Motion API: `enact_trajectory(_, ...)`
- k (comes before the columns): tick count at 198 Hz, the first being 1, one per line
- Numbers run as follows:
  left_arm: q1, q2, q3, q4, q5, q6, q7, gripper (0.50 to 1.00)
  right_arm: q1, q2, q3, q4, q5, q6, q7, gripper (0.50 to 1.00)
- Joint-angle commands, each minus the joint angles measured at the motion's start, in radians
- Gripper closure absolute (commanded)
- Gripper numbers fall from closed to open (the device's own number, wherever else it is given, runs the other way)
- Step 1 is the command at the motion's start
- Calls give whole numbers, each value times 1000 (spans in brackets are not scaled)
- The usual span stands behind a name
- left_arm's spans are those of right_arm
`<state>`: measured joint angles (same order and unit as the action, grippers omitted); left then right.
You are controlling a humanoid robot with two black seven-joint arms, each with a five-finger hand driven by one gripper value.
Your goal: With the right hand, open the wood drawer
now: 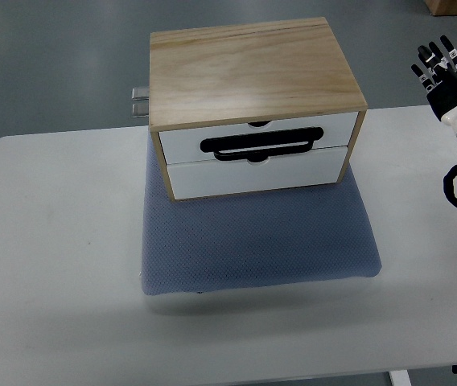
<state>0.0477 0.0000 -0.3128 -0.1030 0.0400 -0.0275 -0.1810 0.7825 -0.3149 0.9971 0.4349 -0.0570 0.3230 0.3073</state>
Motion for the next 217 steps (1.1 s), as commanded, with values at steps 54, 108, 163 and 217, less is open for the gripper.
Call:
enact_trajectory(54,0,0,3,2,-2,-2,0,500,1,2,2,-2,2,1,1,556)
enact_trajectory(108,-2,0,-2,-1,0,6,0,500,1,0,2,-2,2,1,1,556)
enact_trajectory(163,-2,0,0,3,-2,6,0,500,3,3,3,-2,2,-2,1,556)
enact_trajectory(217,-2,0,0,2,-2,8,0,500,8,0,2,-1,2,-16,0,556)
